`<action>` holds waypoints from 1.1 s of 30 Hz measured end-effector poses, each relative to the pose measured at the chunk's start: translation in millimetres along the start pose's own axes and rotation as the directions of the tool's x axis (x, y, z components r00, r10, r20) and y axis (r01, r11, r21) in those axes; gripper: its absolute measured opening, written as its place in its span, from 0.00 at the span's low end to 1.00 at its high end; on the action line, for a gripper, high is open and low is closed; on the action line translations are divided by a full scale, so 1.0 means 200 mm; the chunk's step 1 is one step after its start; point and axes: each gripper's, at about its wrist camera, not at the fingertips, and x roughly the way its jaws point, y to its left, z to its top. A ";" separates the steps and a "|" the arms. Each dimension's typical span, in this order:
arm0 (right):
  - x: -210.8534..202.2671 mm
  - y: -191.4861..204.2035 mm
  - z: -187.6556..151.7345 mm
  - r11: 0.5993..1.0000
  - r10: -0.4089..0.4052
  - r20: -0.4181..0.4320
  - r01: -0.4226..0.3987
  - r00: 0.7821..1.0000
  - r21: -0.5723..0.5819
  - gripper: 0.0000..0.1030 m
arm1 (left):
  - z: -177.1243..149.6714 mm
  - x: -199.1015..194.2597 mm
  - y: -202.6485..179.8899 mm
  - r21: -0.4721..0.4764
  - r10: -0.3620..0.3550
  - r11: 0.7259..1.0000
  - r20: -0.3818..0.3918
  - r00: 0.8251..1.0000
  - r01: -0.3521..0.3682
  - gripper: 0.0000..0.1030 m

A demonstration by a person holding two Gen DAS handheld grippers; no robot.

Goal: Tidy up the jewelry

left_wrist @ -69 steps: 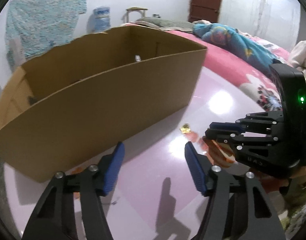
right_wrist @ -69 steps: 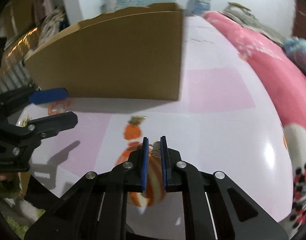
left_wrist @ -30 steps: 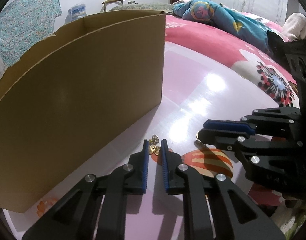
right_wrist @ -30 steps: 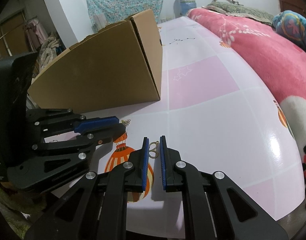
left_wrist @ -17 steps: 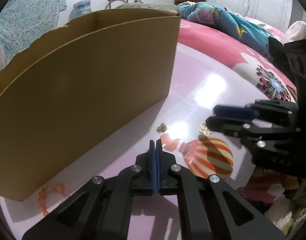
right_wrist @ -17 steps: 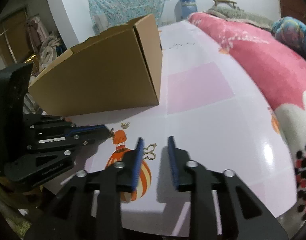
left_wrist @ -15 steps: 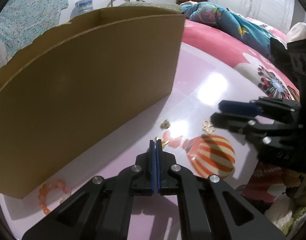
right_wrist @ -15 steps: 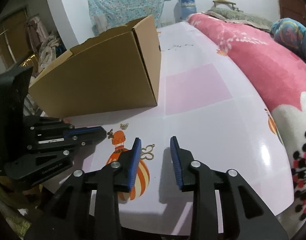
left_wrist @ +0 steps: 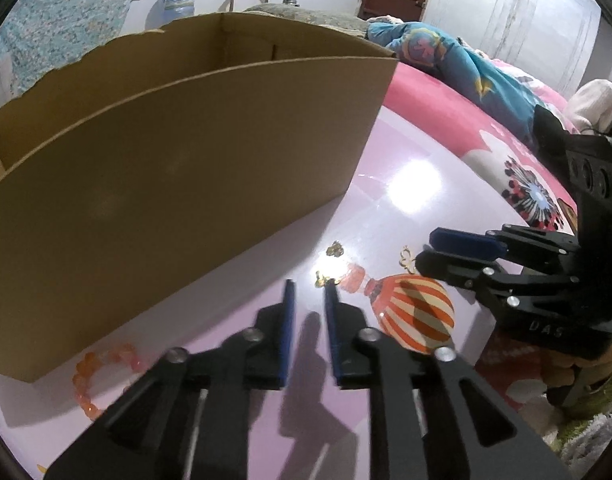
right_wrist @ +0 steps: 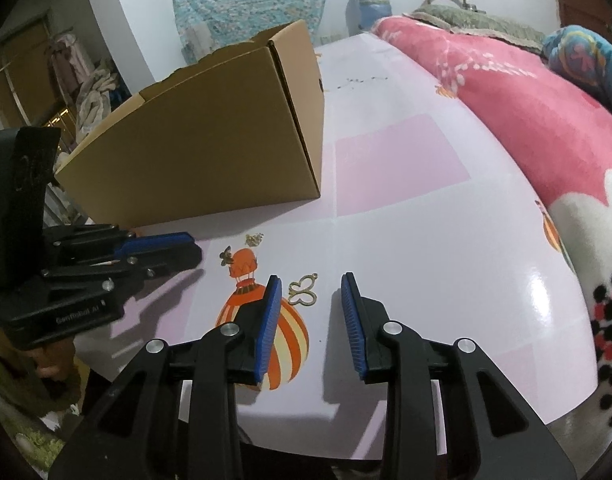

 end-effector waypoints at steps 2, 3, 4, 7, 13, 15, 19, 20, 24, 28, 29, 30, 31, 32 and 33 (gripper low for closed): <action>0.00 0.01 0.00 1.000 0.002 0.000 -0.002 1.000 0.000 0.29 | 0.02 0.02 -0.02 0.023 -0.005 1.000 -0.004 1.000 0.005 0.28; 0.00 0.01 0.00 1.000 0.002 0.000 -0.002 1.000 -0.002 0.29 | 0.02 0.03 -0.04 0.034 -0.001 0.999 -0.004 1.000 0.001 0.29; 0.00 0.01 0.00 1.000 0.002 0.001 -0.002 1.000 -0.003 0.29 | 0.03 0.04 -0.06 0.053 0.010 0.999 -0.006 1.000 -0.010 0.29; 0.00 0.02 0.00 1.000 0.004 0.003 -0.004 1.000 -0.002 0.29 | 0.04 0.09 -0.08 0.086 0.047 0.995 -0.023 0.999 -0.045 0.29; 0.01 0.01 0.00 1.000 0.002 0.005 -0.002 1.000 0.002 0.29 | 0.04 0.11 -0.15 0.165 0.109 0.981 -0.022 0.994 -0.104 0.24; 0.01 0.01 0.00 1.000 0.001 0.006 -0.001 1.000 0.005 0.30 | 0.04 0.11 -0.16 0.169 0.107 0.981 -0.028 0.994 -0.101 0.20; 0.00 0.00 0.00 1.000 0.002 0.006 -0.002 1.000 0.006 0.30 | 0.05 0.11 -0.16 0.172 0.101 0.981 -0.032 0.994 -0.094 0.14; 0.00 0.00 0.00 1.000 0.001 0.006 -0.001 1.000 0.005 0.29 | 0.05 0.12 -0.16 0.173 0.102 0.980 -0.032 0.994 -0.095 0.11; 0.00 0.00 -0.01 1.000 -0.002 0.001 0.002 1.000 -0.008 0.30 | 0.05 0.12 -0.16 0.170 0.098 0.981 -0.030 0.995 -0.091 0.11; 0.01 0.03 -0.01 0.998 -0.031 0.000 0.031 1.000 -0.058 0.29 | 0.04 0.11 -0.15 0.167 0.098 0.982 -0.031 0.995 -0.092 0.11; 0.01 0.04 -0.01 0.997 -0.036 0.001 0.036 0.999 -0.068 0.29 | 0.04 0.11 -0.15 0.167 0.098 0.982 -0.031 0.995 -0.092 0.11; 0.01 0.06 -0.01 0.996 -0.043 0.002 0.043 0.999 -0.081 0.29 | 0.04 0.11 -0.15 0.166 0.098 0.982 -0.031 0.995 -0.092 0.11; 0.02 0.06 -0.01 0.995 -0.049 0.002 0.049 0.999 -0.089 0.29 | 0.04 0.10 -0.15 0.163 0.099 0.982 -0.031 0.995 -0.093 0.11; 0.03 0.07 0.00 0.993 -0.055 0.004 0.056 0.998 -0.102 0.29 | 0.04 0.10 -0.14 0.161 0.100 0.983 -0.031 0.995 -0.093 0.11; 0.03 0.08 -0.01 0.992 -0.057 0.004 0.057 0.998 -0.110 0.29 | 0.04 0.10 -0.14 0.158 0.102 0.983 -0.031 0.994 -0.096 0.11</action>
